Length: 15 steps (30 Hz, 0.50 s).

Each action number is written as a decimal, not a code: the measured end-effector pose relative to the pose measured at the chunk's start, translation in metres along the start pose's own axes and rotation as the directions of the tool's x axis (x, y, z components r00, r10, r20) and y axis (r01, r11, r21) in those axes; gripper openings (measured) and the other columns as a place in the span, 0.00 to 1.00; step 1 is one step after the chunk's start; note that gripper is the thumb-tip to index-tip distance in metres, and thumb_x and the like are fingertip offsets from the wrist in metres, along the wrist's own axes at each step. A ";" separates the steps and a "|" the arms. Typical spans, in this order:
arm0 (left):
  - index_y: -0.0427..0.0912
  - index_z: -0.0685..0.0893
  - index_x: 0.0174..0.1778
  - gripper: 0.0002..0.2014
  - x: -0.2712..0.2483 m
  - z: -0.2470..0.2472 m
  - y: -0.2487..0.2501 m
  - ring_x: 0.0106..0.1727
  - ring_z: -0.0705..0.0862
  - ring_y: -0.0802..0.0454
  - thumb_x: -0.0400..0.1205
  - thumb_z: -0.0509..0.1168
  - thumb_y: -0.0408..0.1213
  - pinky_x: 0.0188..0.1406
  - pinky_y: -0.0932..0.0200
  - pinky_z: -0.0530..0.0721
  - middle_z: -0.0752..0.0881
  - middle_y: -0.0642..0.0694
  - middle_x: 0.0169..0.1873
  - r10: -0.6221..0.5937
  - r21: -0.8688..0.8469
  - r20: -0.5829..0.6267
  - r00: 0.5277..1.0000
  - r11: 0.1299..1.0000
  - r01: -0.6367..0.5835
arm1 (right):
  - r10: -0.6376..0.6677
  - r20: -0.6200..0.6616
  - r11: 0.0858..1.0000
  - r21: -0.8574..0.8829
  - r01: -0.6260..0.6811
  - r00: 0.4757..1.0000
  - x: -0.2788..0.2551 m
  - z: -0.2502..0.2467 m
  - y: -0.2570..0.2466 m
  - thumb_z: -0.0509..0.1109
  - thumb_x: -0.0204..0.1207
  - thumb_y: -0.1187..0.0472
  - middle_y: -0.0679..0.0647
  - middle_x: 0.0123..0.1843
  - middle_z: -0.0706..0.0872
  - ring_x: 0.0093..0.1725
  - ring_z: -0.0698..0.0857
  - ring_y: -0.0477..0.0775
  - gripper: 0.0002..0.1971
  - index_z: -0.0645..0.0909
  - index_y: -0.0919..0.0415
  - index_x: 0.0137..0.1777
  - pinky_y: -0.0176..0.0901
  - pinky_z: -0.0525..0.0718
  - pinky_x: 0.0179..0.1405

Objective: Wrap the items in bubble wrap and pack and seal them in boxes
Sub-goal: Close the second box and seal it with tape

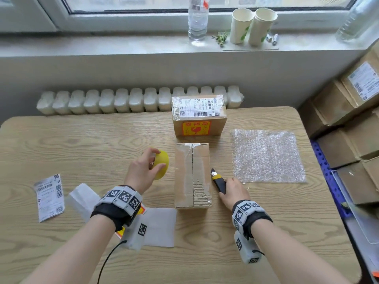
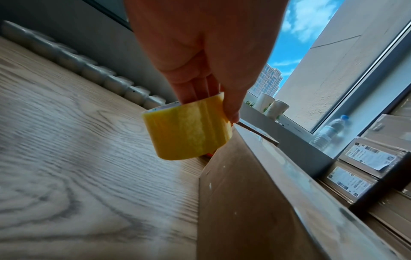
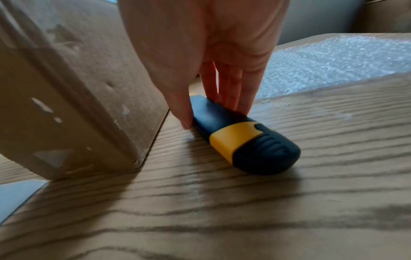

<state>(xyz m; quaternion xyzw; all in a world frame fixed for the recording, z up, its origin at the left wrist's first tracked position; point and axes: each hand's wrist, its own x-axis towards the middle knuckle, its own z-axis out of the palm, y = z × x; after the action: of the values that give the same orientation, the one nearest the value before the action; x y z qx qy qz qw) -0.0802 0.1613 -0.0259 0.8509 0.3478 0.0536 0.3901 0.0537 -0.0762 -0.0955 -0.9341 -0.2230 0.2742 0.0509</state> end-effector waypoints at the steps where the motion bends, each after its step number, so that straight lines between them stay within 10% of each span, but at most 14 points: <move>1: 0.48 0.78 0.57 0.16 0.001 -0.001 0.002 0.44 0.84 0.50 0.76 0.73 0.40 0.48 0.56 0.81 0.88 0.43 0.53 -0.009 -0.013 0.001 1.000 1.000 0.009 | -0.006 0.002 1.000 -0.005 0.006 1.000 0.002 0.000 -0.001 0.69 0.77 0.54 0.57 0.63 0.76 0.64 0.78 0.58 0.18 0.73 0.62 0.63 0.47 0.76 0.59; 15: 0.62 0.77 0.43 0.17 -0.001 -0.011 0.026 0.43 0.86 0.52 0.72 0.76 0.36 0.43 0.60 0.82 0.89 0.45 0.45 0.036 -0.242 -0.006 0.999 0.970 -0.037 | -0.085 -0.190 0.980 0.162 0.116 0.978 0.003 -0.039 -0.016 0.62 0.82 0.53 0.55 0.68 0.76 0.63 0.78 0.56 0.20 0.70 0.59 0.71 0.50 0.79 0.58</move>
<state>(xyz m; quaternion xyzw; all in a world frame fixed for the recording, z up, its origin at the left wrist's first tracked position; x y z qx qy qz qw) -0.0707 0.1558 -0.0001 0.8033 0.3232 0.1034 0.4894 0.0707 -0.0600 -0.0601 -0.9349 -0.2400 0.2027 0.1653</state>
